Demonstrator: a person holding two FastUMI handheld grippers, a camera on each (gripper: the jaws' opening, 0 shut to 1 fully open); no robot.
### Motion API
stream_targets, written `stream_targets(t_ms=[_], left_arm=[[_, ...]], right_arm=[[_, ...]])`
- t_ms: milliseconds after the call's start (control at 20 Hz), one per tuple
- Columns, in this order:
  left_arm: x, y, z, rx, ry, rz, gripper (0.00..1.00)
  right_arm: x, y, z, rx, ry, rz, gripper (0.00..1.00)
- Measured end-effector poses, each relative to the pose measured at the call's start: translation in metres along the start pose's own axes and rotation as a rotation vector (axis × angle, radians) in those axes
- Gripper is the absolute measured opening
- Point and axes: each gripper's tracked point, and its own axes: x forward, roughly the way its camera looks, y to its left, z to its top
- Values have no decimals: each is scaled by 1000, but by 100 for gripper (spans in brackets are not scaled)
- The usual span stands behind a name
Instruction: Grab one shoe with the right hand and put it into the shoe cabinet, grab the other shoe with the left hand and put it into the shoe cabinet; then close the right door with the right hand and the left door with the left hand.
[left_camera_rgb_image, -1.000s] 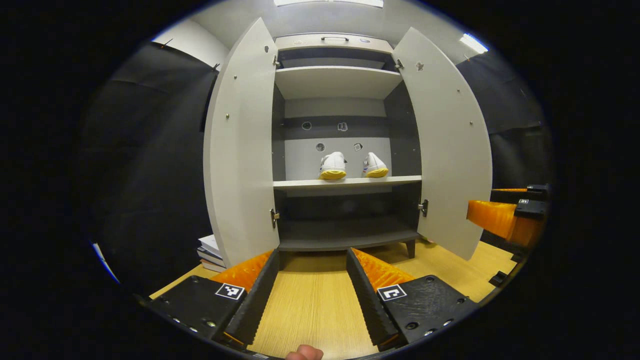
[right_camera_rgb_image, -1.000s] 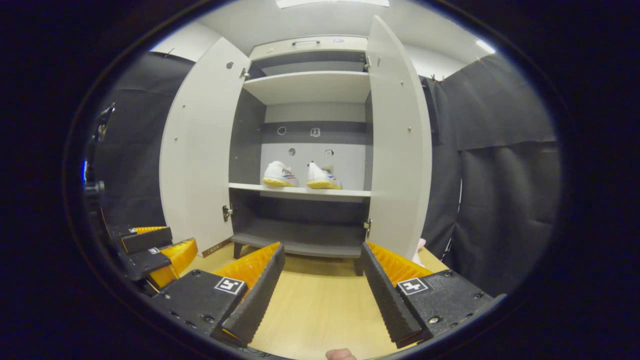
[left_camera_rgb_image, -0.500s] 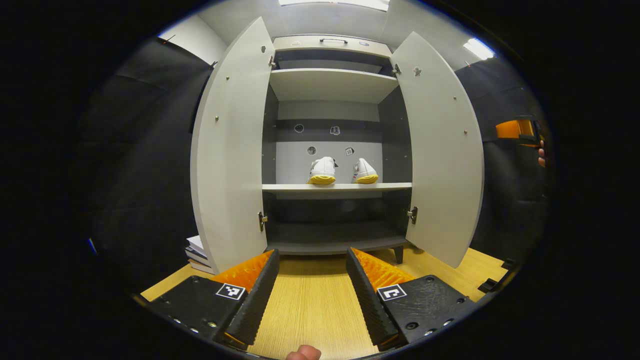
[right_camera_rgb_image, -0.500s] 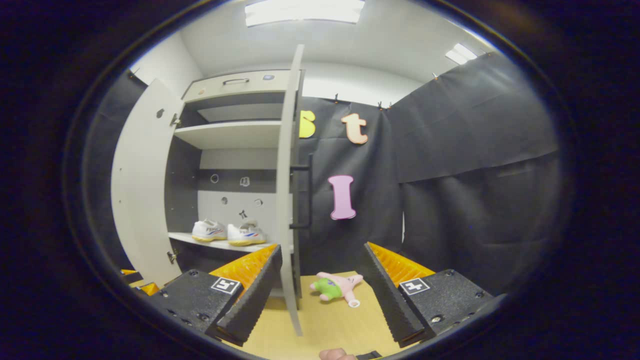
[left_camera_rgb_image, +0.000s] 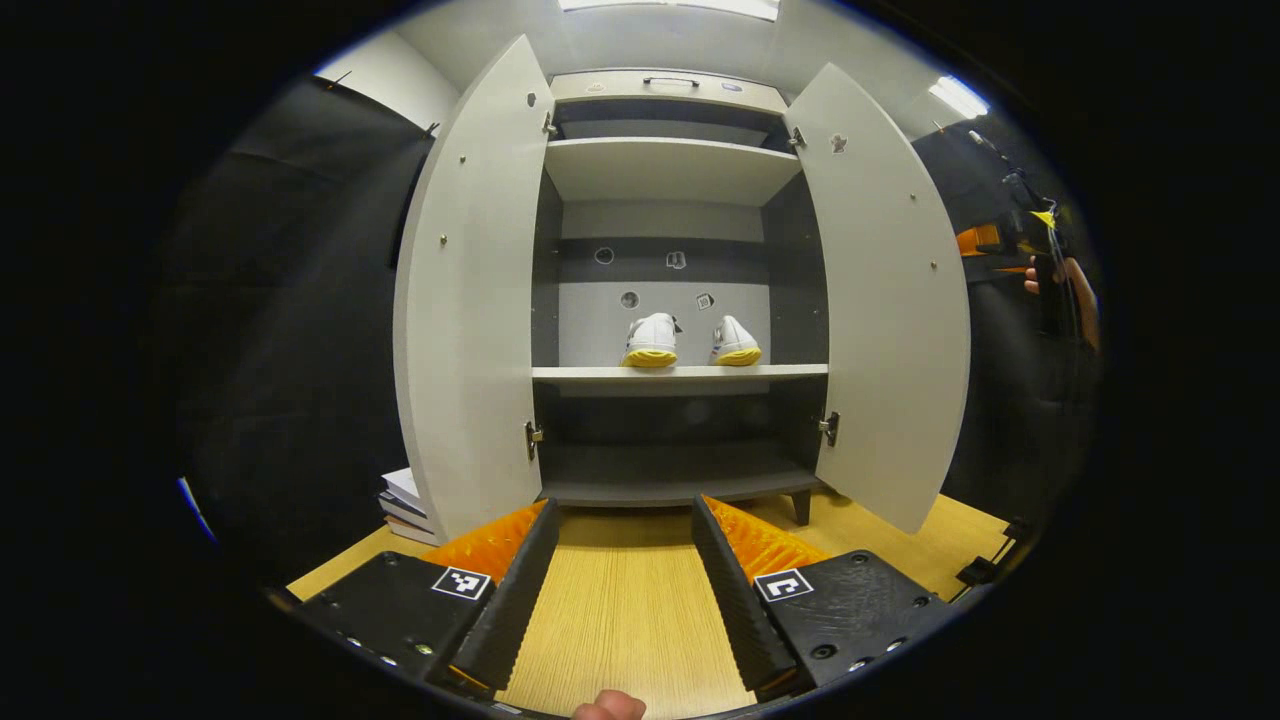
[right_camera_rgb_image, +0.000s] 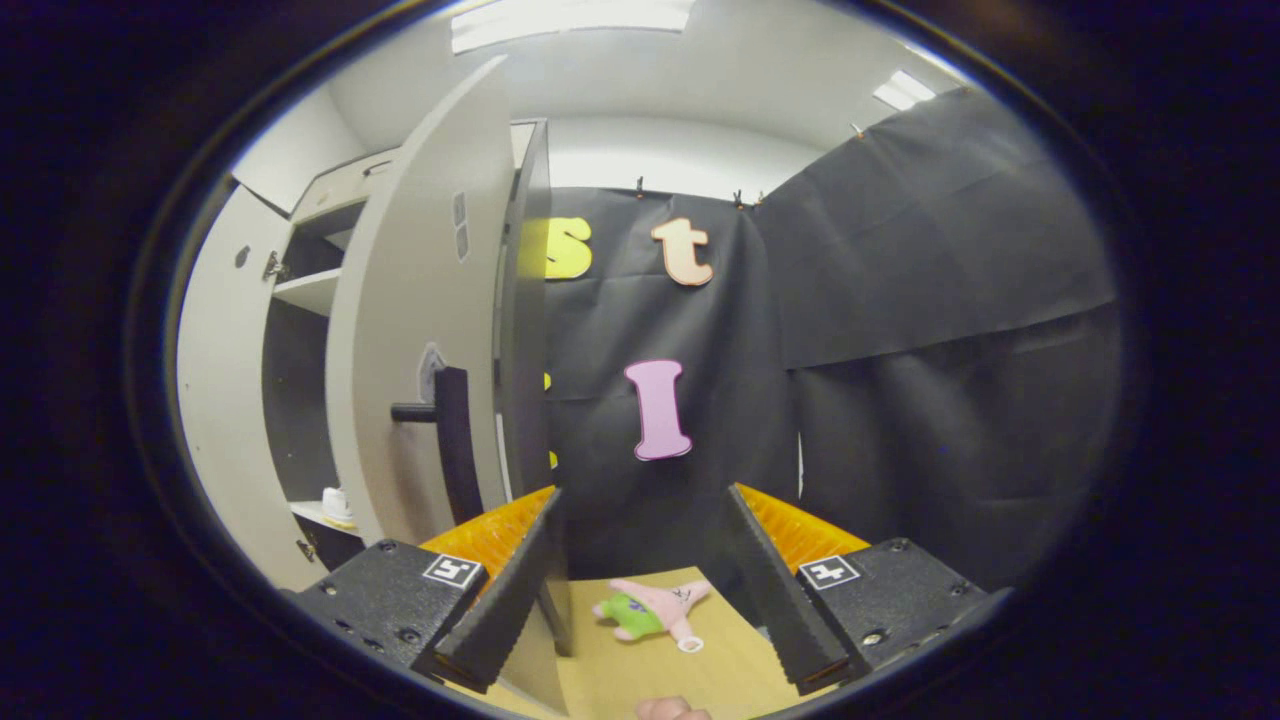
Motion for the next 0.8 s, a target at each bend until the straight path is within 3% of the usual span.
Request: stream_targets(t_ms=[250, 400, 450, 500, 550, 800], left_arm=[[-4, 4, -6, -4, 16, 17, 81], [0, 2, -4, -4, 12, 13, 81], [1, 0, -3, -6, 6, 9, 81], [2, -1, -2, -8, 1, 3, 81], [3, -2, -1, -10, -2, 0, 81], [4, 4, -3, -10, 1, -3, 81]], right_arm=[[16, 10, -1, -20, 29, 8, 95], [12, 22, -2, -31, 33, 23, 97], [10, 25, -1, -46, 31, 23, 89], [9, 31, 0, -59, 24, 22, 89], [5, 38, 1, -71, 18, 30, 95], [1, 104, -5, -50, 11, 149, 95]])
